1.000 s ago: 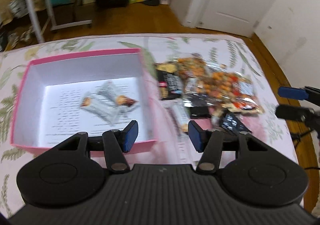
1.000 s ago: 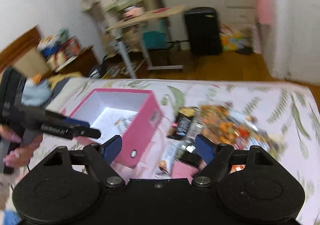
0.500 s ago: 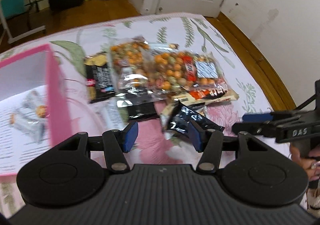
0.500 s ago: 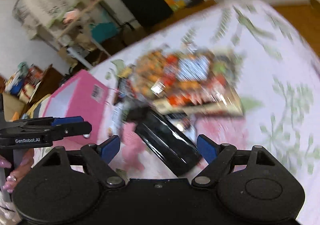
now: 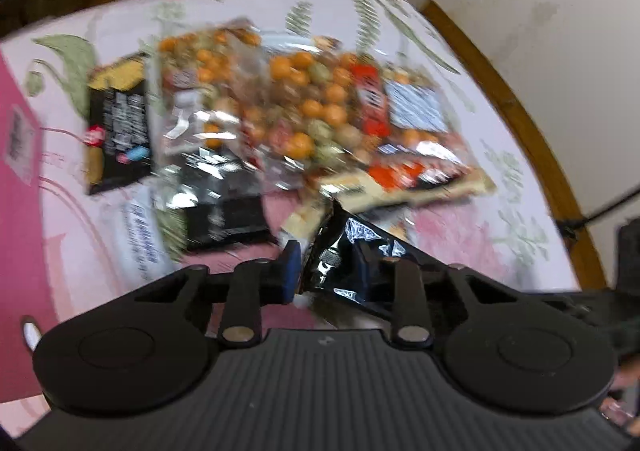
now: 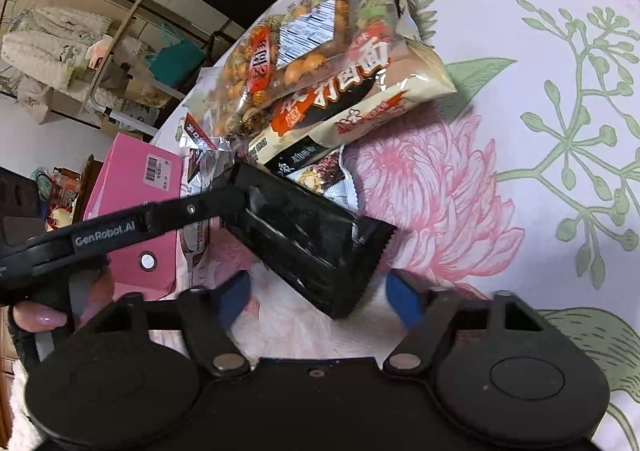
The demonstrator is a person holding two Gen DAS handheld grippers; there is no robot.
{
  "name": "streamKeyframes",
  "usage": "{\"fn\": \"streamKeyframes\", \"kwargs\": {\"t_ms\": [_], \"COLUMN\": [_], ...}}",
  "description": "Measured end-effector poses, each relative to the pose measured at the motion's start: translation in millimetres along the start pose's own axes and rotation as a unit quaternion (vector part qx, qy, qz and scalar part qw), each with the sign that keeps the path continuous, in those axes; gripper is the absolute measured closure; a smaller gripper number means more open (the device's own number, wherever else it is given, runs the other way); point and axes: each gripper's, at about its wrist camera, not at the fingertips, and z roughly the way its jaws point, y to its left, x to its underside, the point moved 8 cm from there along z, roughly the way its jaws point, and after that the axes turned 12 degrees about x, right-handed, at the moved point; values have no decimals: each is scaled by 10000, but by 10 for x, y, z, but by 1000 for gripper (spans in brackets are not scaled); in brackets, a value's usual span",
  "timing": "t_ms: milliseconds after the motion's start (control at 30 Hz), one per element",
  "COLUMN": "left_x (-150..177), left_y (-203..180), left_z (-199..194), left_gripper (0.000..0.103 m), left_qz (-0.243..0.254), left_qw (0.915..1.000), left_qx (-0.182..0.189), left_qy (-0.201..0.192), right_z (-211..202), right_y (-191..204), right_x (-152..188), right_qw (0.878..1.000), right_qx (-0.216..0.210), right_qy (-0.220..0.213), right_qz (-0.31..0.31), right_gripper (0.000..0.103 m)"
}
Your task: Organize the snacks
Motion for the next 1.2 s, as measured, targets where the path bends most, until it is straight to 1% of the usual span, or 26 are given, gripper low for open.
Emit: {"fn": "streamKeyframes", "kwargs": {"t_ms": [33,100,200,267,300,333,367,433,500,600,633,700,833,967,1100,1200], "left_x": [24,76,168,240,278,319,353,417,463,535,560,600,672,754,840,895], "left_y": [-20,-39,-90,-129,-144,-170,-194,-233,-230,-230,-235,-242,-228,-216,-195,-182], "left_z": [13,20,-9,-45,-63,-82,-96,-154,-228,-358,-412,-502,-749,-980,-1216,-1391], "left_gripper": [79,79,79,79,79,77,76,77,77,76,76,75,76,75,75,75], "left_qz": [7,-7,-90,-210,-278,-314,-287,-319,-467,-677,-718,-767,-829,-962,-977,-970], "left_qw": [9999,9998,9996,9993,9991,9989,9989,9987,9982,9967,9965,9962,9959,9936,9937,9940], "left_qx": [57,21,10,72,120,145,146,174,214,361,371,378,362,554,443,365], "left_qy": [105,182,252,292,306,315,330,355,319,262,231,172,-70,-200,-315,-347], "right_z": [14,13,-29,-72,-98,-125,-149,-186,-224,-304,-352,-409,-528,-632,-710,-778], "right_y": [4,9,55,129,183,220,270,365,429,524,478,557,704,874,1059,1228], "right_x": [-15,-15,-29,-32,-33,-39,-43,-45,-31,-16,47,94,152,206,265,304], "right_qw": [10000,9999,9992,9971,9956,9946,9935,9907,9882,9865,9857,9847,9871,9848,9822,9783], "right_qx": [20,126,312,595,706,748,780,876,940,899,869,792,372,184,-84,-191], "right_qy": [-1,-47,-149,-238,-301,-352,-397,-416,-394,-387,-368,-350,-231,-144,14,16], "right_qz": [3,20,-176,-410,-536,-633,-733,-951,-1140,-1311,-1399,-1515,-1537,-1724,-1875,-2065], "right_gripper": [39,44,45,43,38,35,33,28,27,24,24,22,20,20,20,20]}}
